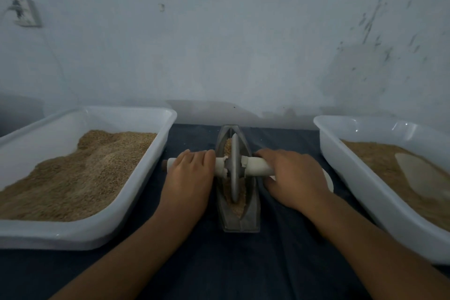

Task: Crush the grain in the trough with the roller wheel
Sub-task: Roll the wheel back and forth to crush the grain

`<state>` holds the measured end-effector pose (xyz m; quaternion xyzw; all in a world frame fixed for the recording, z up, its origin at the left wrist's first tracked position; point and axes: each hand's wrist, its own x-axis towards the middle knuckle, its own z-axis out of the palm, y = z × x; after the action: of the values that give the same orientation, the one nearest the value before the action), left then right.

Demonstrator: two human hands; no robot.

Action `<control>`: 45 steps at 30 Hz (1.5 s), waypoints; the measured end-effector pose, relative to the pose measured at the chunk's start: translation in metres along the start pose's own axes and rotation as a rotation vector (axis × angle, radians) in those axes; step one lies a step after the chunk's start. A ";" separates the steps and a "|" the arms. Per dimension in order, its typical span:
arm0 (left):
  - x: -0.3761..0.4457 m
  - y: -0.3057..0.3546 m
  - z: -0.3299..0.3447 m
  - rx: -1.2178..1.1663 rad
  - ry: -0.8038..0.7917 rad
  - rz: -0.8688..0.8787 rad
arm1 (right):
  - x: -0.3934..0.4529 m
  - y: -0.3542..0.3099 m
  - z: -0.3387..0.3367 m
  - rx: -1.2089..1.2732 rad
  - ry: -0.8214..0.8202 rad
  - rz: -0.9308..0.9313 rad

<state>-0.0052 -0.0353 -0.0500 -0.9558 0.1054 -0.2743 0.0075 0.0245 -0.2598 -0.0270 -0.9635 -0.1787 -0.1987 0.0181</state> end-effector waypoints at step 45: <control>0.019 -0.004 0.015 0.085 -0.025 0.020 | 0.020 0.010 0.019 0.012 -0.013 0.025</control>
<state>0.0196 -0.0360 -0.0524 -0.9570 0.1030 -0.2663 0.0520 0.0520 -0.2610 -0.0364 -0.9668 -0.1678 -0.1913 0.0250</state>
